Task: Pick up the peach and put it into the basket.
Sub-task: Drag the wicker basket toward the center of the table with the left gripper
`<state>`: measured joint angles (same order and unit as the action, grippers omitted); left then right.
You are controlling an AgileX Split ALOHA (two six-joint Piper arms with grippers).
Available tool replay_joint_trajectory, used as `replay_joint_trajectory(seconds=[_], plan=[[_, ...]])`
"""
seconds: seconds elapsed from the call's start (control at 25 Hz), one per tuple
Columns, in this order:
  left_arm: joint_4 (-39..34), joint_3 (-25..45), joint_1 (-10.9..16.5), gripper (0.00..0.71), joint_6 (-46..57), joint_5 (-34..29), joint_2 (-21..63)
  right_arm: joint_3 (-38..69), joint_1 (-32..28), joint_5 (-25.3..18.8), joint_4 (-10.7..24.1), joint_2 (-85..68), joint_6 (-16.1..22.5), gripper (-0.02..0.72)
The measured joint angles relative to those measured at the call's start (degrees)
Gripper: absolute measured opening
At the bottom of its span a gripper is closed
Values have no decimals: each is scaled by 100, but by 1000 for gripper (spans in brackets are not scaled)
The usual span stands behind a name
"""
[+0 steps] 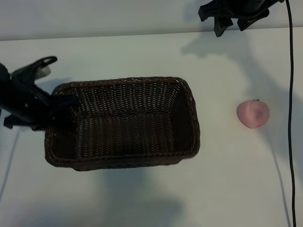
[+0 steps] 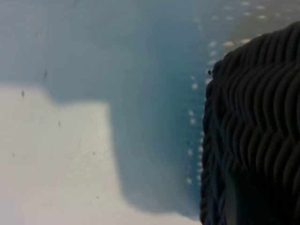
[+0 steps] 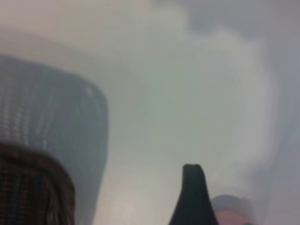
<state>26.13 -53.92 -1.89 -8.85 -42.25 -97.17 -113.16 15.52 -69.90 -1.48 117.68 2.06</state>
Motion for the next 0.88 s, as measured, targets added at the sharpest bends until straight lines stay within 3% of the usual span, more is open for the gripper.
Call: replay_joint_trajectory(seconds=[0.44,0.64,0.88], plan=[[-261,-1629,0,174,-31,-788,-173,0,0,0,-215,0,0,526],[-274,-2024,-22,174,-43,-888,-595,0,0,0,-215,0,6,526],[-299,-2124,-417,174,-30,-712,-1029,0,0,-5,-171,0,10,526]])
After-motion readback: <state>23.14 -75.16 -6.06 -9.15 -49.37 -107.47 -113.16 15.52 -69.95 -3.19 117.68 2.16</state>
